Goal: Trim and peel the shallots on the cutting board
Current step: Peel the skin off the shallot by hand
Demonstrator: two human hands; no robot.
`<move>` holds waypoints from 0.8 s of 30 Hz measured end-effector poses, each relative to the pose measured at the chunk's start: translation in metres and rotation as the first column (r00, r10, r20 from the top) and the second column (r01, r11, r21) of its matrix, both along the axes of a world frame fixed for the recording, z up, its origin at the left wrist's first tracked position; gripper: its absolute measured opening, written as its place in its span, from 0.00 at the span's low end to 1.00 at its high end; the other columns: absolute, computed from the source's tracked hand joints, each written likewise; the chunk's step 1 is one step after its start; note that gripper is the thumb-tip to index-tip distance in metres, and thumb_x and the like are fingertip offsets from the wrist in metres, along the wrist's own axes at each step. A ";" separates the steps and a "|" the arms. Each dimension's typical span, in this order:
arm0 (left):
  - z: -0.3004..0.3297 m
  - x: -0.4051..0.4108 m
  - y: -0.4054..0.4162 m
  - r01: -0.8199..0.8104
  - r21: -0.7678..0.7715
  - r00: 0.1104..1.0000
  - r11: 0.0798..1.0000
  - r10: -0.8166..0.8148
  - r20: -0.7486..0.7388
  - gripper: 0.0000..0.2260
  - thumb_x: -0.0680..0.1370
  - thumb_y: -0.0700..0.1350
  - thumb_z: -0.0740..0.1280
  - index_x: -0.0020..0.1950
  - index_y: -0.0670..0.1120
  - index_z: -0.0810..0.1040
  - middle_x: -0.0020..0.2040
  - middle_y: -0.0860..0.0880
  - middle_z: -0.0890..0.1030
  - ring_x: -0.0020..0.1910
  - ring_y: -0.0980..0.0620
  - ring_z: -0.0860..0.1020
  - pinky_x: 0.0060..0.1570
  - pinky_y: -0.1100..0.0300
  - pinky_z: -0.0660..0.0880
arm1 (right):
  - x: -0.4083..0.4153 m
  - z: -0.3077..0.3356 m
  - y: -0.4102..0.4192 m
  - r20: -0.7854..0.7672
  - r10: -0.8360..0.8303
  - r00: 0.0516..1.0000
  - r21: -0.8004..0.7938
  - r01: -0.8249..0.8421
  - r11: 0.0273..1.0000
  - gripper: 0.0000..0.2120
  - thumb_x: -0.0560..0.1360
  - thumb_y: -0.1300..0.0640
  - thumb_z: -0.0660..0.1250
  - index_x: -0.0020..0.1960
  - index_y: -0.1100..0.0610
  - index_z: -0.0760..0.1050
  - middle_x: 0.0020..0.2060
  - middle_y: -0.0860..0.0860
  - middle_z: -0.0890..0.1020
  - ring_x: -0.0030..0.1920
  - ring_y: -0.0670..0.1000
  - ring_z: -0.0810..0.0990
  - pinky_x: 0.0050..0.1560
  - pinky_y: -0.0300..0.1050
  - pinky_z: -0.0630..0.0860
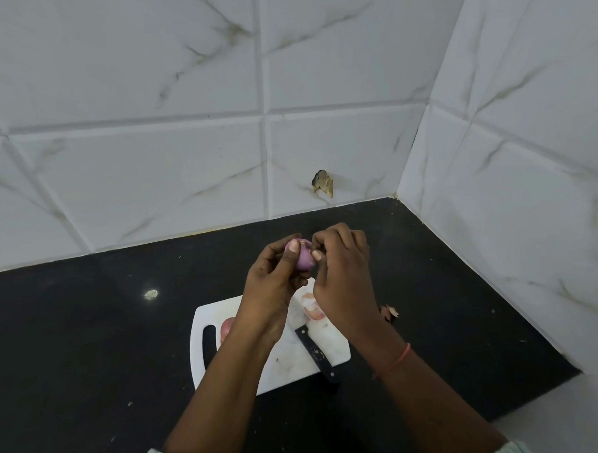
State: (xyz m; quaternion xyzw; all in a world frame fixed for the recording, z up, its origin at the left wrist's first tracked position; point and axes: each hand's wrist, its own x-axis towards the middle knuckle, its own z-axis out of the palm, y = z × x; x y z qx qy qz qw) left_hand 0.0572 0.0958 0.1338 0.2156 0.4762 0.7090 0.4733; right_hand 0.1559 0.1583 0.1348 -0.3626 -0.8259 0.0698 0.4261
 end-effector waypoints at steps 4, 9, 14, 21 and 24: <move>0.004 0.001 0.000 0.061 -0.010 0.989 0.998 -0.059 0.138 0.22 0.74 0.54 0.67 0.60 0.40 0.80 0.48 0.44 0.84 0.40 0.54 0.80 0.43 0.62 0.79 | 0.003 -0.007 0.003 -0.064 0.084 0.994 0.001 -0.084 0.996 0.11 0.71 0.60 0.54 0.49 0.57 0.72 0.48 0.53 0.76 0.51 0.51 0.70 0.52 0.44 0.70; 0.009 0.002 0.001 0.087 -0.025 0.957 0.996 -0.077 0.281 0.21 0.74 0.55 0.67 0.57 0.40 0.81 0.44 0.44 0.84 0.35 0.55 0.79 0.38 0.65 0.80 | 0.005 -0.016 0.002 -0.374 0.146 0.916 -0.222 -0.241 0.945 0.06 0.78 0.54 0.55 0.50 0.52 0.70 0.45 0.43 0.72 0.50 0.47 0.70 0.48 0.37 0.70; 0.008 0.001 0.002 0.070 -0.020 0.941 0.997 -0.059 0.333 0.23 0.71 0.55 0.69 0.58 0.40 0.80 0.42 0.45 0.84 0.34 0.55 0.79 0.36 0.65 0.80 | 0.009 -0.011 -0.002 -0.453 0.111 0.884 -0.269 -0.254 0.929 0.11 0.79 0.47 0.57 0.54 0.50 0.74 0.49 0.43 0.77 0.53 0.50 0.75 0.50 0.39 0.73; 0.011 0.000 0.000 0.036 0.024 0.953 0.999 -0.041 0.300 0.22 0.72 0.51 0.69 0.62 0.41 0.79 0.52 0.43 0.85 0.46 0.52 0.84 0.45 0.61 0.82 | 0.010 -0.006 -0.005 -0.374 0.131 0.918 -0.211 -0.222 0.952 0.07 0.74 0.55 0.72 0.50 0.52 0.78 0.47 0.44 0.79 0.51 0.46 0.76 0.49 0.28 0.71; 0.012 0.000 -0.001 0.007 0.029 0.950 1.000 -0.016 0.312 0.25 0.72 0.50 0.69 0.66 0.40 0.77 0.56 0.41 0.84 0.48 0.49 0.84 0.45 0.61 0.82 | 0.010 -0.006 -0.003 -0.348 0.087 0.933 -0.182 -0.158 0.971 0.03 0.76 0.59 0.70 0.49 0.55 0.78 0.45 0.43 0.79 0.48 0.46 0.77 0.47 0.34 0.74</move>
